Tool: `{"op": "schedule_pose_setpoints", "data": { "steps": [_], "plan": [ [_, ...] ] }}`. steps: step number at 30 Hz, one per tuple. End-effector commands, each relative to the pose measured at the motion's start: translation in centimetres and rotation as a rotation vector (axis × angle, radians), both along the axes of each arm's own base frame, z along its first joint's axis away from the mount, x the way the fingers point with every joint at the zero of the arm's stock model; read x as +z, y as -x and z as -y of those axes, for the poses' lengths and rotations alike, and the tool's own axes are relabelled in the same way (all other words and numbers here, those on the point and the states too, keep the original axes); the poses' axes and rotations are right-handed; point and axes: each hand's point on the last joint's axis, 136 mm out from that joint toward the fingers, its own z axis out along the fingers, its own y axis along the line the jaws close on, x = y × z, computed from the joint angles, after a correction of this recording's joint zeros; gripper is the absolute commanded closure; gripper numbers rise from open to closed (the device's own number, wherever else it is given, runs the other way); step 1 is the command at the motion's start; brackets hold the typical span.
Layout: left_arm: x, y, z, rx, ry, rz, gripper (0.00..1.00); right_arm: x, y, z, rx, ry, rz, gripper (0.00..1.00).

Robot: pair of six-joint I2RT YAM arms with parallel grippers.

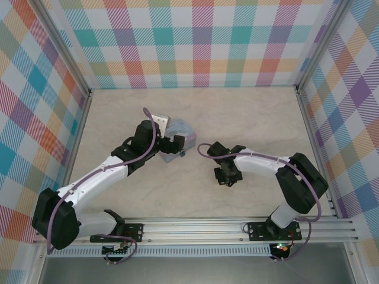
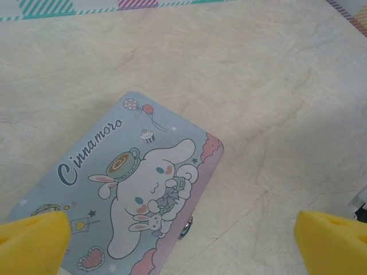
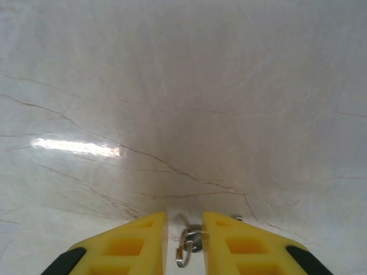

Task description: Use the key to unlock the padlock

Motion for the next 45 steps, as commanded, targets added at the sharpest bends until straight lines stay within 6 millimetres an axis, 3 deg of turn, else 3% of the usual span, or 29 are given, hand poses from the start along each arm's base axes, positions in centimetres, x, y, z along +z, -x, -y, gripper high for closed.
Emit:
{"op": "schedule_pose_setpoints", "data": {
  "steps": [1,11,16,22,28,34,40,45],
  "plan": [
    [0.7,-0.3,-0.9,0.028,-0.012,0.029,0.00,0.1,0.2,0.5,0.007,0.058,-0.012,0.79],
    [1.2,-0.4,-1.0,0.032,-0.016,0.039,0.00,-0.1,1.2,0.7,0.033,0.088,-0.038,0.92],
    [1.8,-0.4,-1.2,0.061,0.010,0.030,0.00,1.5,0.5,0.2,0.090,0.056,0.013,1.00],
    [1.4,-0.8,-2.0,0.195,0.219,-0.139,0.00,5.9,-1.2,-2.1,0.290,-0.091,0.182,1.00],
    [2.2,-0.7,-0.8,0.234,0.572,-0.308,0.00,11.7,-2.2,-5.3,0.548,-0.242,0.377,1.00],
    [3.6,0.0,1.5,0.193,0.778,-0.451,0.04,16.7,-4.0,-8.0,0.767,-0.300,0.621,1.00],
    [3.7,0.8,4.0,0.166,0.950,-0.663,0.15,20.0,-4.9,-10.7,1.001,-0.327,0.823,1.00],
    [3.5,2.1,5.6,0.124,0.975,-0.787,0.22,22.1,-4.8,-12.8,1.205,-0.335,0.958,1.00]
  ]
}}
